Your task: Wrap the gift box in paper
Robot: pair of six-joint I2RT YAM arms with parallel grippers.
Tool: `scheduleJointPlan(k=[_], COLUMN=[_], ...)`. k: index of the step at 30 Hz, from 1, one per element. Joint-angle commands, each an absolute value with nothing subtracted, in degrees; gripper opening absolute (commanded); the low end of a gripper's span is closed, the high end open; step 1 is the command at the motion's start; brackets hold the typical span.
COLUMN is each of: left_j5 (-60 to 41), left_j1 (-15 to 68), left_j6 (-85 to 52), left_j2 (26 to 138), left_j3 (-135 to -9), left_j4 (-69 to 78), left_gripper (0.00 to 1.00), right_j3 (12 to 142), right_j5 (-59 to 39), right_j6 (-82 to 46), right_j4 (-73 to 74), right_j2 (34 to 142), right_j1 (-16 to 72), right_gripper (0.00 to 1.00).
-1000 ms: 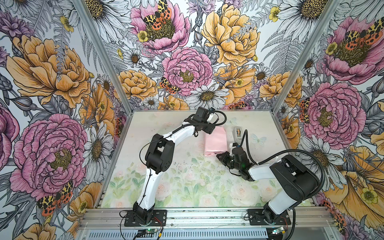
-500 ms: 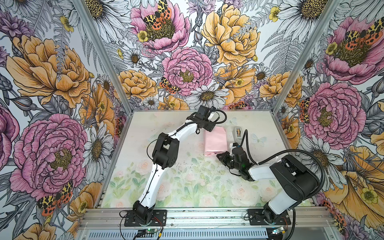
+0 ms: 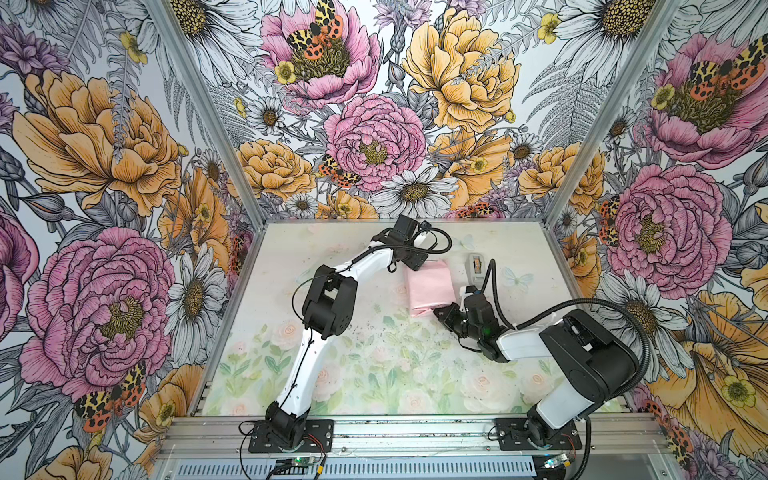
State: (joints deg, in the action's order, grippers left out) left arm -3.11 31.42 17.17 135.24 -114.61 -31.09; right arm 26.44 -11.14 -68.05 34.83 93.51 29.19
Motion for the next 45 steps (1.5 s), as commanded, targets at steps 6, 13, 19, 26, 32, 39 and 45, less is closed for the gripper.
scheduleJointPlan(k=[6, 13, 19, 26, 32, 39, 45], left_j5=[-1.61, -0.15, 1.69, 3.74, 5.74, 8.16, 10.92], left_j1=[31.59, 32.45, 32.85, 33.03, 33.06, 33.13, 33.89], left_j6=[18.54, 18.25, 17.72, 15.98, 14.58, 13.38, 13.21], left_j2=[128.12, 123.70, 120.63, 115.66, 110.73, 101.16, 91.81], left_j3=[-104.33, -97.72, -93.11, -85.18, -78.46, -73.59, -67.12], left_j4=[-33.26, -30.13, -29.40, -27.60, -25.08, -19.84, -13.44], left_gripper=[0.81, 0.82, 0.83, 0.83, 0.85, 0.93, 0.97], right_j3=[25.78, 25.23, 24.66, 23.63, 22.55, 22.11, 21.79], right_j5=[-9.51, -9.18, -8.66, -7.41, -5.27, -5.10, -5.52], right_j6=[-66.97, -66.66, -67.13, -68.68, -69.61, -69.87, -70.41], right_j4=[37.86, 36.96, 37.47, 38.87, 39.04, 40.12, 42.11], right_j2=[91.99, 89.97, 90.28, 90.42, 89.90, 91.11, 92.41], right_j1=[29.61, 31.19, 32.88, 35.78, 38.84, 39.20, 39.46], right_gripper=[0.04, 0.04, 0.04, 0.04, 0.04, 0.04, 0.04])
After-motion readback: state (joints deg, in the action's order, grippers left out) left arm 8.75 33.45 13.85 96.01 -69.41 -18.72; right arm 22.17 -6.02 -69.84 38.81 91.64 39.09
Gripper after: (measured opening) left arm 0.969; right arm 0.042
